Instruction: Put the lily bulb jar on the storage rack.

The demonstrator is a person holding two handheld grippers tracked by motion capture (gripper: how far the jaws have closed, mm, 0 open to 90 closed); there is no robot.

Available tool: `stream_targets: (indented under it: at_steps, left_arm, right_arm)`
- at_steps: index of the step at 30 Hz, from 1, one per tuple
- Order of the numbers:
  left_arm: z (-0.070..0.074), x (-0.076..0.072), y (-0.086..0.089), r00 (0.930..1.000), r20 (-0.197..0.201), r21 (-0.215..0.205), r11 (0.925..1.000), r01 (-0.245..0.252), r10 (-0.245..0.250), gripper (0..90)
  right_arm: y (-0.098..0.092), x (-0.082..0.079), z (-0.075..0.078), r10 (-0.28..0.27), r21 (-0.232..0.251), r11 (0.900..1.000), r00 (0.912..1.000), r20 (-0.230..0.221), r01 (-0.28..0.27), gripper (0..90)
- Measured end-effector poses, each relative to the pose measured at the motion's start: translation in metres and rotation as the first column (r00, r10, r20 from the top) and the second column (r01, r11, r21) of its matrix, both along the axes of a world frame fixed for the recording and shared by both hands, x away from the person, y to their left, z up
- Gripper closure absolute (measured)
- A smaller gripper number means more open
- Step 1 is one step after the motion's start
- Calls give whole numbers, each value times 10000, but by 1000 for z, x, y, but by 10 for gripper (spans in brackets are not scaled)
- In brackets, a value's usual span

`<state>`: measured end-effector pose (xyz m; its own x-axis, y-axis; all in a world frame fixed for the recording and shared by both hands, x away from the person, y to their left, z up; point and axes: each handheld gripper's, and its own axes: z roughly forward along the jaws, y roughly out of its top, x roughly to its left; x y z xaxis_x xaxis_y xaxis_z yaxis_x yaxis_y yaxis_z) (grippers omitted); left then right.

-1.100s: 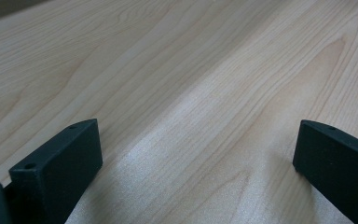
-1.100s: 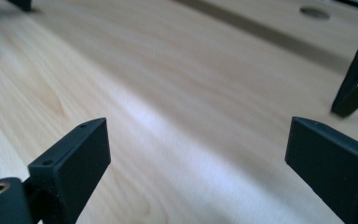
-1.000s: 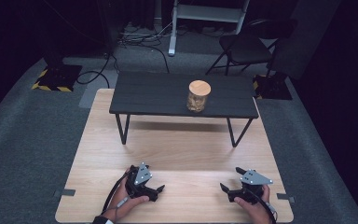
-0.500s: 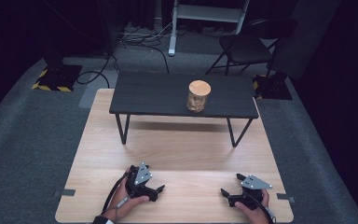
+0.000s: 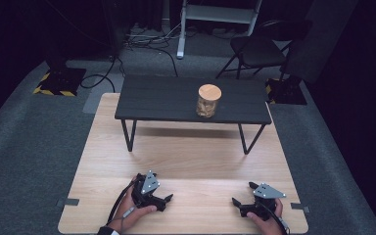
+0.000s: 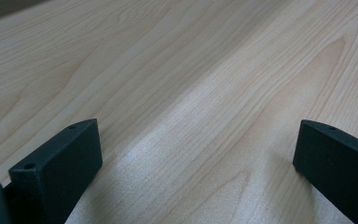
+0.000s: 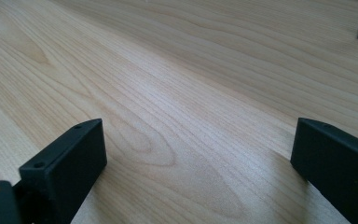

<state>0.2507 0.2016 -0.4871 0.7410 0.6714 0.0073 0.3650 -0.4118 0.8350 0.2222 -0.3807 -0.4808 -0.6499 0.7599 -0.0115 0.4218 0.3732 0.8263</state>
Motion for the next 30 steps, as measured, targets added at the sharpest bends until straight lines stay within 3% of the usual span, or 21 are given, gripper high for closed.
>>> stream_targets:
  at_steps: [30]
  left_arm:
    - [0, 0, 0, 10000, 1, 2, 10000, -12, 12, 10]
  right_arm:
    - [1, -1, 0, -122, -18, 9999, 9999, -41, 122, 13]
